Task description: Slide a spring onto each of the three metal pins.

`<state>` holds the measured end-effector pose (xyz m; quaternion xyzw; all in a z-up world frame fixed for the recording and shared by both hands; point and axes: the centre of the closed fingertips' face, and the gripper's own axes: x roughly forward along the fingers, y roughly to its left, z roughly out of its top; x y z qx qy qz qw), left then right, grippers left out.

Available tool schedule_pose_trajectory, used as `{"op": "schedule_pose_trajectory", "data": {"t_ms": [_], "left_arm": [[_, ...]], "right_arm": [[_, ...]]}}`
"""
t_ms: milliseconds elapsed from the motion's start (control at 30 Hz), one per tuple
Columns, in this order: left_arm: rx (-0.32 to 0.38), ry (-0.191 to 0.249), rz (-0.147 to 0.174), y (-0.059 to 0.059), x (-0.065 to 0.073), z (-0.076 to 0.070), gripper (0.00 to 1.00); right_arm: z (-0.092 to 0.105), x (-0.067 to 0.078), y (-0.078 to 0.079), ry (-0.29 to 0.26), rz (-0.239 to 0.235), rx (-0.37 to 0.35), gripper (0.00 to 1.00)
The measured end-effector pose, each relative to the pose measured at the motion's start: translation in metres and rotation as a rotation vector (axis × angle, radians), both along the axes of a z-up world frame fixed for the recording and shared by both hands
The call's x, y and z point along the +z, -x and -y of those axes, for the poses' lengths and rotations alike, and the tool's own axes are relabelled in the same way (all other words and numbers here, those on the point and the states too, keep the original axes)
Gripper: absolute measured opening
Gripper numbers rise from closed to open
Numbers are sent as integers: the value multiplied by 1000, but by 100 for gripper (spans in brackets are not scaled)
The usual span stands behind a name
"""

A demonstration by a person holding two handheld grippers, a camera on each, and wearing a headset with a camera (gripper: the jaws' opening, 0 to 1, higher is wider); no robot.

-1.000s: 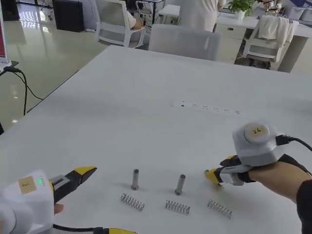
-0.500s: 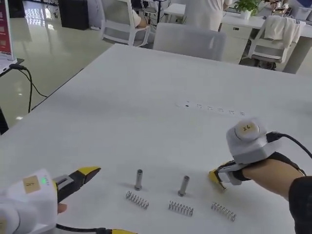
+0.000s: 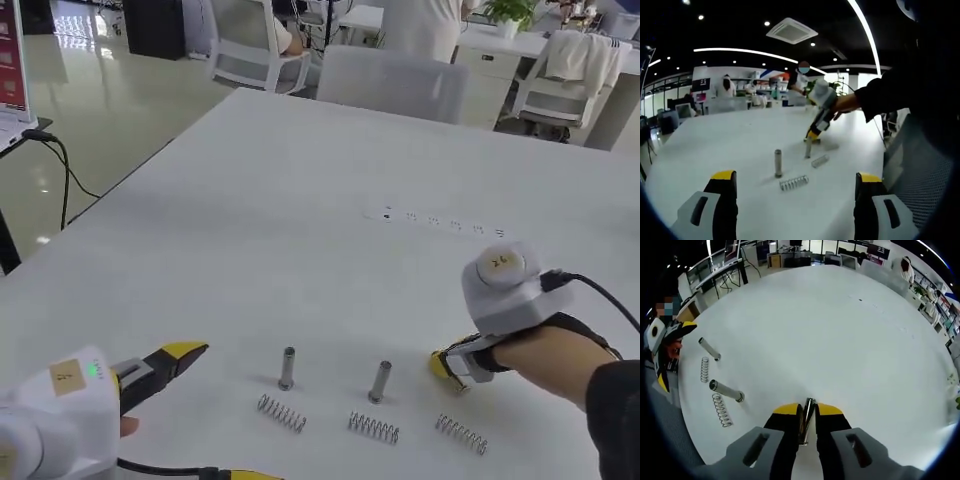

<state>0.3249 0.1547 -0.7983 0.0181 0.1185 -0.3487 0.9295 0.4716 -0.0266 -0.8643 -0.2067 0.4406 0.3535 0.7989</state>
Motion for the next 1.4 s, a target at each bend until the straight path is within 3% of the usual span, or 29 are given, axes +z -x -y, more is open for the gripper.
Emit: {"op": "schedule_pose_trajectory", "data": {"t_ms": [800,1400], "left_arm": [[4,-2,12,1,5,-2,95],[-15,-4,27,-1,10,2,95]], "right_arm": [[4,1,2,20,-11,-70,5],[15,26,10,-17,34,-90,5]]}}
